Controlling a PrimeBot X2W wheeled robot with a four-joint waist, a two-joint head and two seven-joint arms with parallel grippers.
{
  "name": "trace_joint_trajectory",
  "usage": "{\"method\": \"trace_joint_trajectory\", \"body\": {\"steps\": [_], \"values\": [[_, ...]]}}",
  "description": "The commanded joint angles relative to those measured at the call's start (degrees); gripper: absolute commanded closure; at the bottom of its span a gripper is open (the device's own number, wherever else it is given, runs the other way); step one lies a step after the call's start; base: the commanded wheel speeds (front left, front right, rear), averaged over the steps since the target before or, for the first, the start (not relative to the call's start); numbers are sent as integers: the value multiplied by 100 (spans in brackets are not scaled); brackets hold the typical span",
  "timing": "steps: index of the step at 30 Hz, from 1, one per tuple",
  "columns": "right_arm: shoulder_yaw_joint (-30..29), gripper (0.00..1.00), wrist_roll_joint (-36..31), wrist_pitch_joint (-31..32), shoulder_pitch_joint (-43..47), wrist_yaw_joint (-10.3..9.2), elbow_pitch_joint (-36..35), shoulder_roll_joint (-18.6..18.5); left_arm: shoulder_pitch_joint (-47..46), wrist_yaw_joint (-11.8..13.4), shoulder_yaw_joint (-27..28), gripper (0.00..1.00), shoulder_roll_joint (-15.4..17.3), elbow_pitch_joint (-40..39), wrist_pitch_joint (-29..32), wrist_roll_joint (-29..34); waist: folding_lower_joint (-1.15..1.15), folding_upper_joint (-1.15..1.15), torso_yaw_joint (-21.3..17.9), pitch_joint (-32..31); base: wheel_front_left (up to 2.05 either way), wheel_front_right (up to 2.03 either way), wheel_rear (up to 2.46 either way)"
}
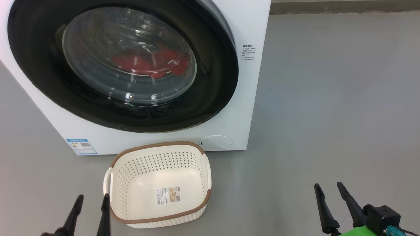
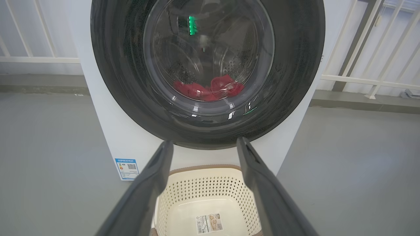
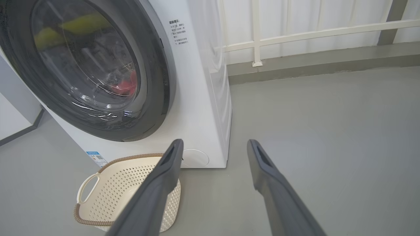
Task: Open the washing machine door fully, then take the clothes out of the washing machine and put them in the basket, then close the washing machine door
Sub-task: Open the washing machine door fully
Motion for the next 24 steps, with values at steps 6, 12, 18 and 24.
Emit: {"method": "trace_joint_trajectory", "body": {"steps": [6,12,18,24], "values": [[74,0,-136,-70,-36,9,-128,-4,-93,-18,249,0,60,-75,-71,-63,0,0,14,12,0,0,0],[81,0,-145,-70,-51,9,-110,5,-96,-18,227,0,56,-77,-71,-68,0,0,30,9,0,0,0],[151,0,-81,-70,-147,9,-113,12,-101,-18,219,0,45,-93,-71,-72,0,0,40,19,0,0,0],[393,100,154,-70,-464,9,-134,18,-122,-18,190,0,25,-109,-71,-75,0,0,35,53,0,0,0]]}}
